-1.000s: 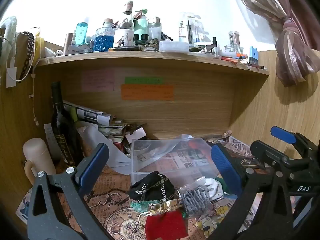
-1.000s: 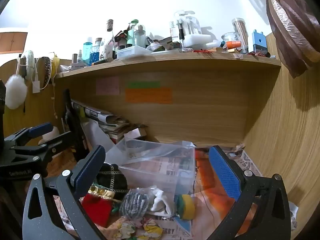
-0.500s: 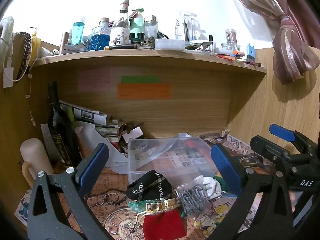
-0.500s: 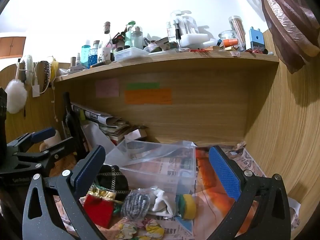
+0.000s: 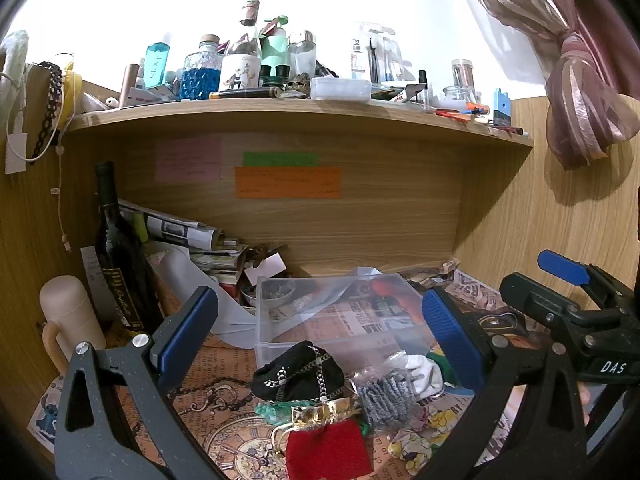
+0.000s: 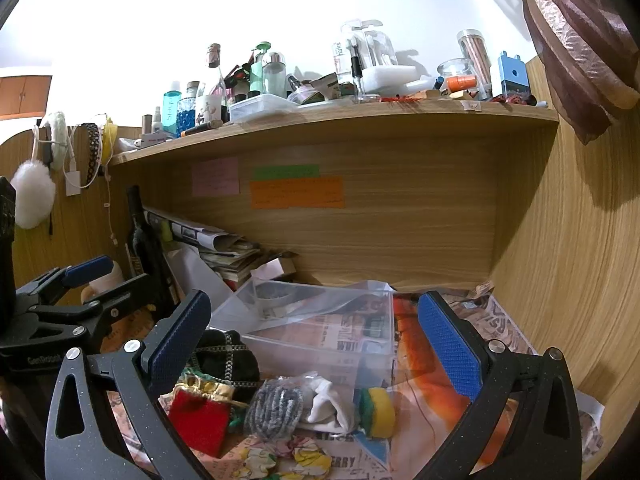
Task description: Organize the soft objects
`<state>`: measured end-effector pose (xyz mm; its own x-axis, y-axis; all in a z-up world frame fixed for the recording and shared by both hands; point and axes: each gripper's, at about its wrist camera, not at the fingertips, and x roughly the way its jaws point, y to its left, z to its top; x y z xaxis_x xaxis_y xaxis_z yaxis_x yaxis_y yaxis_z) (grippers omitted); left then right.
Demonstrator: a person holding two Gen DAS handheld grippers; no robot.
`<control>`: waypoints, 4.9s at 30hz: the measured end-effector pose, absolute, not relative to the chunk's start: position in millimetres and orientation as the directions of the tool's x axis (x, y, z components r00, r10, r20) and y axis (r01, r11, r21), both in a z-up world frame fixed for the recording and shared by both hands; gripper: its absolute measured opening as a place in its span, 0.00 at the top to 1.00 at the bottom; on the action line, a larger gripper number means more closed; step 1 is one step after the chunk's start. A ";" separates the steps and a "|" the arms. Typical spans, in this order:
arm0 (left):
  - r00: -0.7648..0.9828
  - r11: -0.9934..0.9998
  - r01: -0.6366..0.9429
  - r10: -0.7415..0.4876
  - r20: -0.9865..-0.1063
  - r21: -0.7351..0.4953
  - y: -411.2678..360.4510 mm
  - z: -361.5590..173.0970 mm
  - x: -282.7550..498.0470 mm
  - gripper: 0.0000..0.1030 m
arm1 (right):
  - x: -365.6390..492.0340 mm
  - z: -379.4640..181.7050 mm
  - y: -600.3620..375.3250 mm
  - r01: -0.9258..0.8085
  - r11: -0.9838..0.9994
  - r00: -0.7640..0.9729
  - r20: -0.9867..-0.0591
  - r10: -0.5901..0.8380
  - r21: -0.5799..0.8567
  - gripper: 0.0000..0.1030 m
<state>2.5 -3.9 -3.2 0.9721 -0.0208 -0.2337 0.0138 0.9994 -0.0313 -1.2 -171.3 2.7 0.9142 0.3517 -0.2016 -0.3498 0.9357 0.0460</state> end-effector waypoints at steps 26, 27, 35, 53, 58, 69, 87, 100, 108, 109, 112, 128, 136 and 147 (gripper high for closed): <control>0.970 0.999 0.015 -0.024 -0.243 -0.039 -3.9 -5.0 5.5 0.00 | -4.2 3.4 -169.3 -0.355 0.933 0.913 -0.197 0.358 0.053 0.00; 0.970 0.999 0.014 -0.024 -0.244 -0.040 -3.8 -5.1 5.9 0.00 | -4.0 3.7 -169.8 -0.355 0.933 0.913 -0.197 0.358 0.053 0.00; 0.969 0.999 0.015 -0.024 -0.244 -0.041 -3.4 -4.6 6.7 0.00 | -5.3 4.1 -170.8 -0.355 0.933 0.913 -0.194 0.359 0.056 0.00; 0.967 0.999 0.021 -0.031 -0.254 -0.042 -4.2 -5.9 8.0 0.00 | 1.4 2.1 -171.2 -0.357 0.932 0.906 -0.218 0.363 0.065 0.00; 0.955 0.999 0.025 -0.037 -0.293 -0.045 -3.5 -15.5 15.3 0.00 | 7.5 -5.5 -173.5 -0.357 0.931 0.899 -0.245 0.363 0.070 0.00; 0.867 0.997 0.035 -0.063 -0.494 -0.067 5.5 -74.5 38.3 0.00 | 24.7 -41.8 -194.5 -0.293 0.955 0.887 -0.357 0.292 0.055 0.01; 0.734 0.991 0.022 -0.107 -0.671 -0.133 11.5 -138.5 50.4 0.39 | 63.2 -100.0 -213.0 -0.260 0.961 0.772 -0.576 0.268 0.099 0.36; 0.749 0.989 0.061 -0.133 -0.649 -0.132 9.5 -133.0 48.6 0.75 | 82.2 -118.0 -206.0 -0.274 0.950 0.711 -0.634 0.303 0.147 0.73; 0.789 0.988 0.086 -0.145 -0.597 -0.126 4.7 -120.4 40.6 0.89 | 76.0 -112.3 -212.0 -0.255 0.953 0.734 -0.608 0.301 0.164 0.76; 0.796 0.988 0.090 -0.146 -0.588 -0.124 3.6 -117.3 39.5 0.89 | 75.0 -110.4 -212.6 -0.254 0.953 0.739 -0.603 0.301 0.164 0.76; 0.812 0.988 0.102 -0.151 -0.563 -0.117 1.3 -107.5 35.1 0.90 | 70.6 -102.4 -214.2 -0.251 0.955 0.758 -0.582 0.295 0.157 0.77; 0.918 0.993 0.100 -0.119 -0.378 -0.068 9.1 -35.8 50.5 0.91 | 65.1 -32.6 -196.9 -0.307 0.946 0.858 -0.399 0.322 0.104 0.77; 0.925 0.995 0.082 -0.095 -0.369 -0.051 18.0 -18.6 90.7 0.91 | 87.4 -9.4 -173.8 -0.349 0.936 0.868 -0.359 0.344 0.054 0.77; 0.843 0.995 0.090 -0.097 -0.529 -0.038 32.0 -35.1 169.2 0.91 | 143.5 -19.0 -143.0 -0.374 0.927 0.839 -0.434 0.329 -0.021 0.77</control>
<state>169.2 32.0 -35.1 0.8432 -0.0967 -0.5289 0.0901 0.9952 -0.0385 143.5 -143.0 -19.0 0.8390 0.3287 -0.4337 -0.3743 0.9271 -0.0214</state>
